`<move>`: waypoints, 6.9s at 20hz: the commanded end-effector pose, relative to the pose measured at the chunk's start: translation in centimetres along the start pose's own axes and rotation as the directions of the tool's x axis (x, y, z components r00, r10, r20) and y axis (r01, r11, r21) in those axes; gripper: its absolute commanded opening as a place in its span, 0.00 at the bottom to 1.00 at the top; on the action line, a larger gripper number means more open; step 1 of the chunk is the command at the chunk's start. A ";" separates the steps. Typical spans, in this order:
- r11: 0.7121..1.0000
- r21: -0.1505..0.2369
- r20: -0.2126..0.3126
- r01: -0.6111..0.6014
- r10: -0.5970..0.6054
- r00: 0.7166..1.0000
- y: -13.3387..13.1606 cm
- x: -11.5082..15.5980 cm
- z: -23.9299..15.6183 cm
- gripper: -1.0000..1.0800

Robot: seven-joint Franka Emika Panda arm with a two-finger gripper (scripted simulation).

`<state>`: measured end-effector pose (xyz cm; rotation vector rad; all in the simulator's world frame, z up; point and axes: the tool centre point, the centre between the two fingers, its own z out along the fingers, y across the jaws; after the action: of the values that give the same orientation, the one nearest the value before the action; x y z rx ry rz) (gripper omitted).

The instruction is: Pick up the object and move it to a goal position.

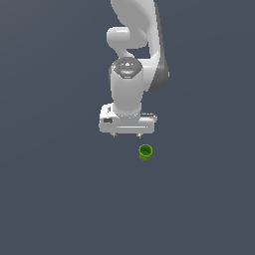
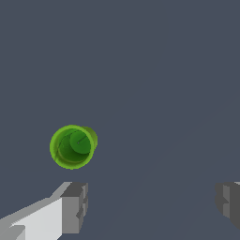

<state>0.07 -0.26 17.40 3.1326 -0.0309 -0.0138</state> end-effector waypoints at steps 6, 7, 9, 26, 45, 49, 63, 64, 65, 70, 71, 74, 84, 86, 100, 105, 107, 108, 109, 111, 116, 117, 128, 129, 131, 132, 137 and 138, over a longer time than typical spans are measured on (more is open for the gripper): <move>1.000 0.016 0.006 -0.009 0.009 1.000 -1.0 0.0 0.2 0.96; 1.000 0.022 0.008 -0.012 0.012 1.000 -1.4 0.0 0.3 0.96; 0.999 0.031 0.011 -0.017 0.017 1.000 -1.9 0.0 0.4 0.96; 0.990 0.022 0.005 0.138 -0.138 0.990 -3.6 0.3 2.4 0.96; 0.831 0.003 -0.012 0.557 -0.557 0.831 -8.8 0.7 7.9 0.96; 0.822 0.002 -0.012 0.570 -0.570 0.822 -9.0 0.6 8.1 0.96; 0.822 0.002 -0.012 0.569 -0.569 0.822 -9.0 0.6 12.7 0.96; 0.822 0.002 -0.012 0.570 -0.570 0.822 -9.0 0.6 12.9 0.96; 0.822 0.002 -0.012 0.570 -0.570 0.822 -9.0 0.6 13.0 0.96; 0.822 0.002 -0.012 0.570 -0.570 0.822 -9.0 0.7 13.1 0.00; 0.822 0.002 -0.012 0.570 -0.570 0.822 -9.0 0.7 13.1 0.00; 0.822 0.002 -0.012 0.570 -0.570 0.822 -9.0 0.7 13.1 0.00; 0.822 0.002 -0.012 0.569 -0.569 0.822 -9.1 0.4 12.2 0.00; 0.822 0.002 -0.012 0.569 -0.569 0.822 -9.3 0.2 11.5 0.00; 0.822 0.000 -0.011 0.570 -0.570 0.822 -11.5 -3.5 1.6 0.00; 0.822 0.000 -0.011 0.570 -0.570 0.822 -12.7 -5.4 -3.7 0.00; 0.821 0.000 -0.011 0.570 -0.570 0.821 -13.3 -6.2 -5.9 0.00; 0.821 0.000 -0.011 0.570 -0.570 0.821 -13.5 -6.6 -7.1 0.00; 0.821 0.000 -0.011 0.570 -0.570 0.821 -13.8 -7.0 -8.3 0.00; 0.821 0.000 -0.011 0.571 -0.571 0.821 -14.3 -7.8 -10.6 0.00; 0.821 0.001 -0.011 0.571 -0.571 0.821 -15.6 -9.7 -16.3 0.00; 0.821 0.001 -0.011 0.571 -0.571 0.821 -15.9 -10.1 -17.4 0.00; 0.821 0.002 -0.012 0.571 -0.571 0.821 -18.4 -13.4 -28.2 0.00; 0.821 0.002 -0.012 0.571 -0.571 0.821 -18.5 -13.6 -28.9 0.00; 0.821 0.002 -0.012 0.571 -0.571 0.821 -18.8 -14.0 -30.2 0.00; 0.821 0.002 -0.012 0.571 -0.571 0.821 -19.0 -14.1 -30.7 0.00; 0.821 0.002 -0.012 0.570 -0.570 0.821 -19.5 -14.6 -32.8 0.00; 0.821 0.002 -0.012 0.570 -0.570 0.821 -19.5 -14.6 -33.0 0.00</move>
<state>-13.77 19.73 49.85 3.0067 0.9096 -0.0004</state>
